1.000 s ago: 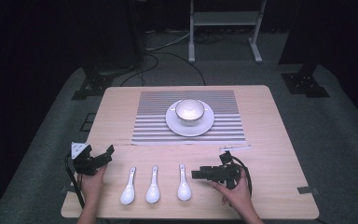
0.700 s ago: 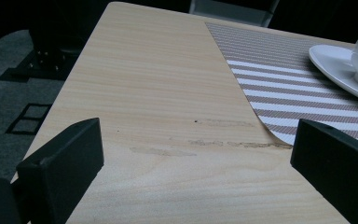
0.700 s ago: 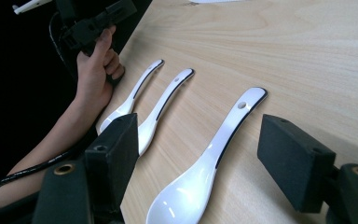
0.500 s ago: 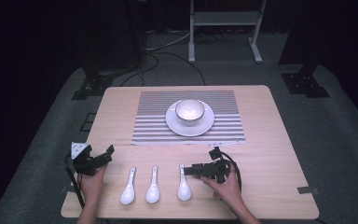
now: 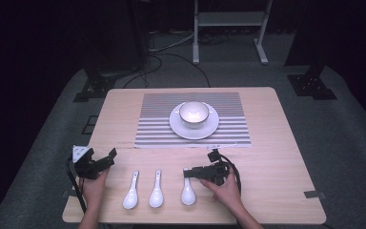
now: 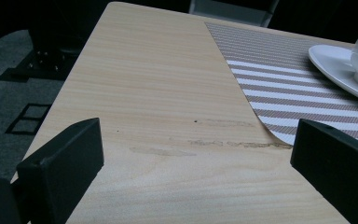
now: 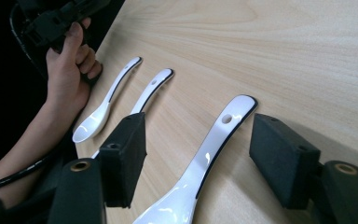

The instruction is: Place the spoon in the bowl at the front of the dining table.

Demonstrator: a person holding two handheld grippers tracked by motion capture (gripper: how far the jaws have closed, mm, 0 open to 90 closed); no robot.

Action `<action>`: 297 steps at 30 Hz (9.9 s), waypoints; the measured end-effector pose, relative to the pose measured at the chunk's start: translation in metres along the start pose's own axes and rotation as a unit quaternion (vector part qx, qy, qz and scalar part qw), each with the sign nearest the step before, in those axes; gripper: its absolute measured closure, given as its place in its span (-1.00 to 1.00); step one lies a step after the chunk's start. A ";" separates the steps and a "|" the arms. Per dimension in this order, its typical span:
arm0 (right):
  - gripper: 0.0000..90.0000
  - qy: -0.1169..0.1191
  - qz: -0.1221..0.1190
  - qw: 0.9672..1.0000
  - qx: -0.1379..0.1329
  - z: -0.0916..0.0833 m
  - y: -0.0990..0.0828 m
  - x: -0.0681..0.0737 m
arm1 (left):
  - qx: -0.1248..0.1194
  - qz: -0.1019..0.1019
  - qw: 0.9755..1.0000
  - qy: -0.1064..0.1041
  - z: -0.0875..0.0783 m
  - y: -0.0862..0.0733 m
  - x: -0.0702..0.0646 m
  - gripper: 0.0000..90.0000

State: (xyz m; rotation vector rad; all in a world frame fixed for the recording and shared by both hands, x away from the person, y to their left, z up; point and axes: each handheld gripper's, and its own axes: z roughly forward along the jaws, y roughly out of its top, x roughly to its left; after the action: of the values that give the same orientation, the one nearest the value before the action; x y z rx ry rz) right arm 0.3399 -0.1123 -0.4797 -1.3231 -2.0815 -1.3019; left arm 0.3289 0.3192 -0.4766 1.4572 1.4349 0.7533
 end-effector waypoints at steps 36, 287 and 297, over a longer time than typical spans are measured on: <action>0.33 -0.075 -0.029 0.996 0.023 0.014 0.005 0.009 | 0.000 -0.001 1.000 0.000 0.000 0.000 0.000 -0.97; 0.21 -0.035 0.108 0.977 -0.179 -0.070 0.082 -0.089 | 0.000 0.003 1.000 0.000 0.001 0.000 -0.001 -0.97; 0.13 -0.024 0.096 0.981 -0.165 -0.070 0.073 -0.085 | 0.000 0.005 1.000 0.001 0.001 0.000 -0.001 -0.97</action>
State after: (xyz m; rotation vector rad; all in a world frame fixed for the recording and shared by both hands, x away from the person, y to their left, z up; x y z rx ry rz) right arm 0.4320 -0.2055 -0.4648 -1.6593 -1.7654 -1.5892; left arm 0.3293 0.3181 -0.4765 1.4652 1.4304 0.7593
